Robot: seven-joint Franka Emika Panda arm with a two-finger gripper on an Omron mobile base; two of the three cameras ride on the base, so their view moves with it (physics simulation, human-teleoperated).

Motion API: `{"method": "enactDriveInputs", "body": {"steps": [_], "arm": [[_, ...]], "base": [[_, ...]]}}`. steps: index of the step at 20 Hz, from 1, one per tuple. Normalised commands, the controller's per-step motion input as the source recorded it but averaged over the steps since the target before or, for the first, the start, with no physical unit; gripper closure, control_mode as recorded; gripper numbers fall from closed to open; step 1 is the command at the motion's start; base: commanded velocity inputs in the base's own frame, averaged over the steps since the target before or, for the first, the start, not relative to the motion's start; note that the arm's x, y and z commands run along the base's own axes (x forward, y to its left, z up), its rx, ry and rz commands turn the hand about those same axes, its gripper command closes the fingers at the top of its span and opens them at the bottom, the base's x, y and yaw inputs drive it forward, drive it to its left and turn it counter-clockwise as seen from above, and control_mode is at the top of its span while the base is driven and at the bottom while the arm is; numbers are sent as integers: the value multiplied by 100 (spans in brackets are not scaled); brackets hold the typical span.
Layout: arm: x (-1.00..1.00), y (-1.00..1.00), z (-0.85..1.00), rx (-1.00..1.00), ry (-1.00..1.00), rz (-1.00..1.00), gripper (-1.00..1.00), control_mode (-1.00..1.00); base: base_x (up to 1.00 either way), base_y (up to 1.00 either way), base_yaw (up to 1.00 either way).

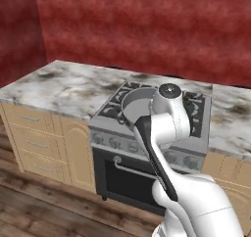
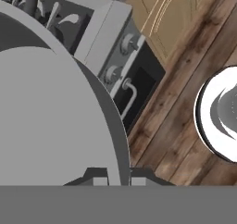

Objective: Move the pot and pan from the stove into the sink.

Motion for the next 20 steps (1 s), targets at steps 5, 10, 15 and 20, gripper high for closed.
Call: {"method": "enactDriveInputs", "body": {"steps": [5, 10, 15, 20], "arm": [[0, 0, 0, 0, 0, 0, 100, 100], [0, 0, 0, 0, 0, 0, 100, 100], [0, 0, 0, 0, 0, 0, 100, 100], [0, 0, 0, 0, 0, 0, 100, 100]], "base": [[-28, -13, 44], [-27, -13, 44], [-24, -11, 45], [-19, -6, 47]]}}
